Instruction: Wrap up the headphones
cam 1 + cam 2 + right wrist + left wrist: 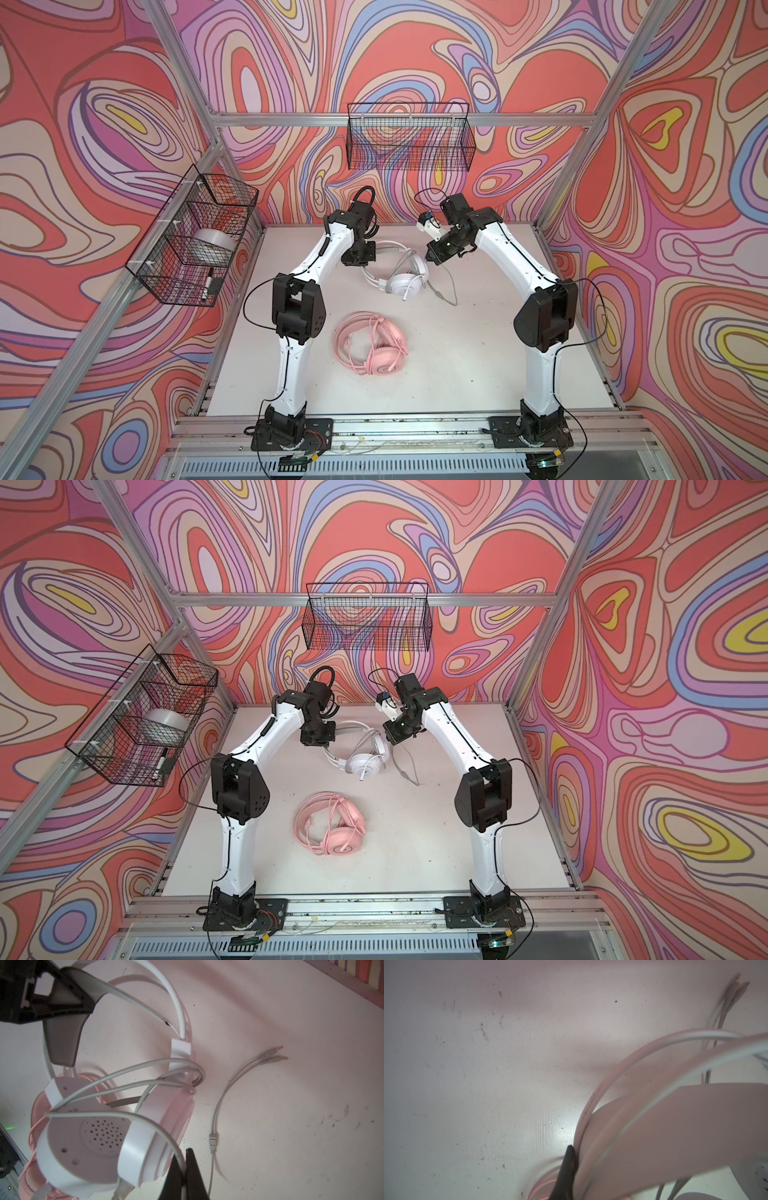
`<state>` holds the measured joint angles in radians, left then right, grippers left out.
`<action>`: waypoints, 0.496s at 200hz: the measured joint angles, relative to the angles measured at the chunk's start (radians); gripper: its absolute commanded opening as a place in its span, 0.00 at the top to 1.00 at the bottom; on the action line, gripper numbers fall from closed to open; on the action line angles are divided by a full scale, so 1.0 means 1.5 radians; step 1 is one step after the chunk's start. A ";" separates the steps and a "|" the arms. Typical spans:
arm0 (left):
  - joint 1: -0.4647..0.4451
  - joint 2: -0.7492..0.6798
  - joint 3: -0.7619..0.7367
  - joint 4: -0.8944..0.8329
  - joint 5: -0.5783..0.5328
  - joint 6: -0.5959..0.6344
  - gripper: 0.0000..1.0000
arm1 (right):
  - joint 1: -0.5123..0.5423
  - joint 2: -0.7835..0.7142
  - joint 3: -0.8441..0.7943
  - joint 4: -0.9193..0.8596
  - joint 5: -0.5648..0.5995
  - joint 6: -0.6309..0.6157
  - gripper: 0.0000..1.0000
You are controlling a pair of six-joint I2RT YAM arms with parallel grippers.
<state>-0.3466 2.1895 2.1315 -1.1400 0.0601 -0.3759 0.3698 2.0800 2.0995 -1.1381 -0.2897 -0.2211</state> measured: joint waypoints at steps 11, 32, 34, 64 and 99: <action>0.000 0.000 0.000 0.001 0.005 0.007 1.00 | -0.006 0.012 0.014 0.001 0.000 0.007 1.00; 0.000 0.000 -0.001 0.004 0.013 0.018 1.00 | -0.016 0.031 0.030 0.001 -0.005 0.022 1.00; 0.000 0.000 -0.001 0.004 0.014 0.019 1.00 | -0.017 0.033 0.030 0.002 -0.007 0.024 1.00; -0.001 -0.002 -0.013 0.017 0.035 0.026 1.00 | -0.029 0.046 0.026 0.008 -0.036 0.039 1.00; -0.001 -0.005 -0.020 0.025 0.069 0.032 1.00 | -0.042 0.046 -0.019 0.048 -0.083 0.055 0.93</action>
<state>-0.3473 2.1822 2.1014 -1.1019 0.1631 -0.3279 0.3061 2.1490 2.0716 -1.0668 -0.4149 -0.1390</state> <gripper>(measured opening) 0.079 0.056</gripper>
